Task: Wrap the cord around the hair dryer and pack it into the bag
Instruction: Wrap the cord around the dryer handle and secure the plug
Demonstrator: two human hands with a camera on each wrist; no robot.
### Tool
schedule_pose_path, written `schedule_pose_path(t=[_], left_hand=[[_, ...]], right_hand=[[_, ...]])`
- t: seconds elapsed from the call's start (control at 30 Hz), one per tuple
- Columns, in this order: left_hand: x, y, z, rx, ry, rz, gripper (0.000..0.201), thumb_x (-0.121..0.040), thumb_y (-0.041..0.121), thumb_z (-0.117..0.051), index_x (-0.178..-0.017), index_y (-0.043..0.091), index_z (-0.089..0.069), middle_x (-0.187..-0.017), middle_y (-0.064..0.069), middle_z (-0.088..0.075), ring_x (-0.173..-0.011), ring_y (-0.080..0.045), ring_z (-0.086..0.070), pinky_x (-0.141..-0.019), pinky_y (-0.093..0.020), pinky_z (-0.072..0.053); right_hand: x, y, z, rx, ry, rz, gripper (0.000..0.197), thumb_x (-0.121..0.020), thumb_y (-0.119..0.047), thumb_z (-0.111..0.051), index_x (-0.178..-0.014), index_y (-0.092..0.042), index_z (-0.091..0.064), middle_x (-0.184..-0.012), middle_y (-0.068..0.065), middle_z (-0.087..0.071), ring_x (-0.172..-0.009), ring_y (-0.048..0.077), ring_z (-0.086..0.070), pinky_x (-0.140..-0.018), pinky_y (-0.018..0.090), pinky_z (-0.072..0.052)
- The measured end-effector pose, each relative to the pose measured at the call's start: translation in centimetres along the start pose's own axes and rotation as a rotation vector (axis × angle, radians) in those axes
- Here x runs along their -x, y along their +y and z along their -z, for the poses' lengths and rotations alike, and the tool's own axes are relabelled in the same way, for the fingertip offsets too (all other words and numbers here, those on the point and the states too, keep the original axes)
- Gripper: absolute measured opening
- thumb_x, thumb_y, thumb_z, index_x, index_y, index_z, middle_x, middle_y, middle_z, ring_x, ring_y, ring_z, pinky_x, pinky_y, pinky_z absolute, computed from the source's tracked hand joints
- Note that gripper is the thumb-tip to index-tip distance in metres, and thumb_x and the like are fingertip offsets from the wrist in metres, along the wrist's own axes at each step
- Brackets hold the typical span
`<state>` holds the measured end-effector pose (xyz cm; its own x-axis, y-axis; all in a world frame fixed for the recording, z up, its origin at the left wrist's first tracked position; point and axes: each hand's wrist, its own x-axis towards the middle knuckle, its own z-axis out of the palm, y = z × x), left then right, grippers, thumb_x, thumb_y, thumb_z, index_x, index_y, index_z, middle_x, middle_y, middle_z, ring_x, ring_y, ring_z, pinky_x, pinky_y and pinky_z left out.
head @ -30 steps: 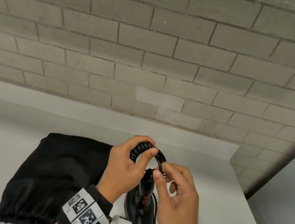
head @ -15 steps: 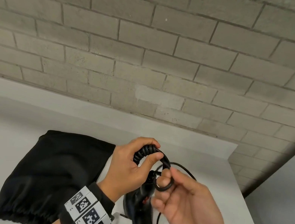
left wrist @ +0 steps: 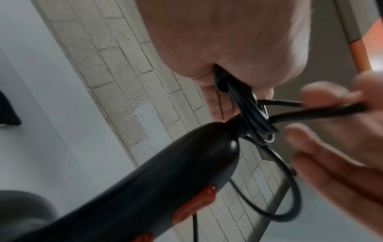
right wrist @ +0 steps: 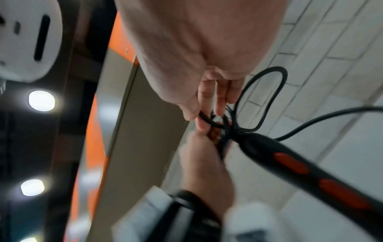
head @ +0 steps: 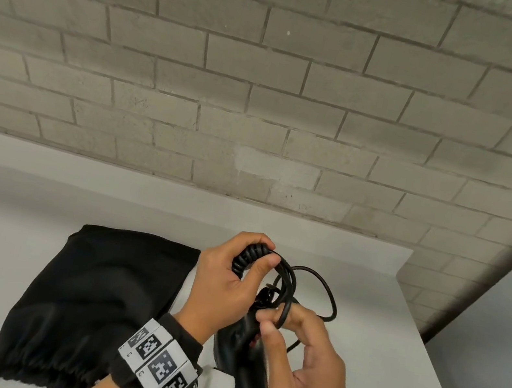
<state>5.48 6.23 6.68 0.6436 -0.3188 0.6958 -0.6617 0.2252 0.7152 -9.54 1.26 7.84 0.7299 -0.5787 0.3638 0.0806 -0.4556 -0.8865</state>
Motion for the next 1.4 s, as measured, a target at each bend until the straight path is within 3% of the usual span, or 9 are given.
schedule_pose_path(t=[0.23,0.33,0.5,0.8,0.93,1.0,1.13,1.3,1.4], left_hand=[[-0.3,-0.6,0.9,0.058,-0.034,0.039,0.013,-0.089,0.032,-0.066,-0.098,0.022,-0.067,-0.088,0.0,-0.076,-0.085,-0.018,-0.074,-0.078,-0.03,-0.059],[-0.5,-0.9,0.8,0.048,0.003,0.071,0.015,-0.089,0.036,-0.066,-0.098,0.023,-0.067,-0.088,-0.003,-0.075,-0.084,-0.021,-0.073,-0.077,-0.035,-0.059],[-0.6,-0.9,1.1,0.043,-0.034,0.067,0.017,-0.089,0.035,-0.065,-0.098,0.02,-0.067,-0.088,-0.003,-0.074,-0.085,-0.022,-0.073,-0.076,-0.036,-0.059],[-0.7,-1.4,1.0,0.063,-0.011,0.115,0.021,-0.088,0.037,-0.065,-0.098,0.019,-0.068,-0.089,-0.006,-0.074,-0.087,-0.025,-0.072,-0.079,-0.038,-0.059],[-0.8,-1.5,1.5,0.08,0.009,0.13,0.023,-0.087,0.037,-0.065,-0.098,0.016,-0.068,-0.09,-0.004,-0.074,-0.089,-0.022,-0.074,-0.079,-0.036,-0.06],[-0.6,-1.2,1.5,0.098,-0.022,0.113,0.023,-0.088,0.033,-0.065,-0.098,0.013,-0.068,-0.091,-0.002,-0.076,-0.091,-0.017,-0.074,-0.08,-0.03,-0.059],[0.0,-0.4,0.4,0.089,-0.076,0.083,0.02,-0.089,0.033,-0.066,-0.098,0.015,-0.069,-0.09,0.002,-0.076,-0.087,-0.015,-0.074,-0.079,-0.03,-0.059],[-0.6,-0.3,0.7,0.167,-0.005,0.212,0.015,-0.089,0.028,-0.067,-0.095,0.014,-0.067,-0.076,0.002,-0.07,-0.063,-0.021,-0.073,-0.07,-0.043,-0.062],[-0.8,-0.1,1.3,0.142,-0.024,0.19,0.013,-0.088,0.024,-0.064,-0.095,0.013,-0.066,-0.075,-0.002,-0.068,-0.06,-0.022,-0.073,-0.066,-0.042,-0.062]], right_hand=[[-0.4,-0.6,3.2,-1.057,-0.202,-0.519,0.061,-0.029,-0.024,-0.101,-0.073,0.002,-0.068,-0.035,0.001,-0.032,-0.023,0.014,-0.034,-0.036,0.032,-0.046],[0.7,1.5,2.6,-0.719,-0.258,-0.26,0.053,-0.04,-0.041,-0.098,-0.074,-0.01,-0.07,-0.061,0.016,-0.066,-0.066,0.028,-0.07,-0.071,0.039,-0.058],[2.7,5.6,1.5,-0.325,-0.375,-0.047,0.028,-0.07,-0.04,-0.085,-0.09,-0.03,-0.068,-0.114,0.004,-0.071,-0.134,0.017,-0.049,-0.109,0.025,-0.037],[3.1,5.0,1.9,-0.193,-0.244,0.125,0.028,-0.081,-0.053,-0.069,-0.103,-0.036,-0.071,-0.097,-0.004,-0.076,-0.107,0.012,-0.068,-0.105,0.019,-0.039],[3.0,3.8,4.5,-0.648,-0.245,-0.262,0.056,-0.052,-0.05,-0.091,-0.084,-0.007,-0.073,-0.06,0.023,-0.066,-0.058,0.034,-0.068,-0.066,0.03,-0.057],[1.7,4.0,5.5,-0.925,-0.444,-0.31,0.047,-0.076,-0.042,-0.081,-0.089,0.001,-0.066,-0.056,0.012,-0.053,-0.047,0.018,-0.049,-0.052,0.023,-0.044],[1.3,3.3,6.1,-0.991,-0.351,-0.227,0.027,-0.108,-0.02,-0.03,-0.109,0.002,-0.047,-0.077,0.009,-0.034,-0.069,0.018,-0.034,-0.066,0.023,-0.033],[1.3,3.0,4.9,-1.266,-0.532,-0.028,0.016,-0.104,-0.009,-0.034,-0.092,-0.004,-0.044,-0.074,0.017,-0.032,-0.082,0.031,-0.038,-0.076,0.032,-0.027],[1.0,4.1,5.2,-1.143,-0.451,0.028,0.02,-0.104,-0.012,-0.039,-0.095,-0.003,-0.054,-0.131,0.022,-0.044,-0.135,0.025,-0.036,-0.113,0.029,-0.025]])
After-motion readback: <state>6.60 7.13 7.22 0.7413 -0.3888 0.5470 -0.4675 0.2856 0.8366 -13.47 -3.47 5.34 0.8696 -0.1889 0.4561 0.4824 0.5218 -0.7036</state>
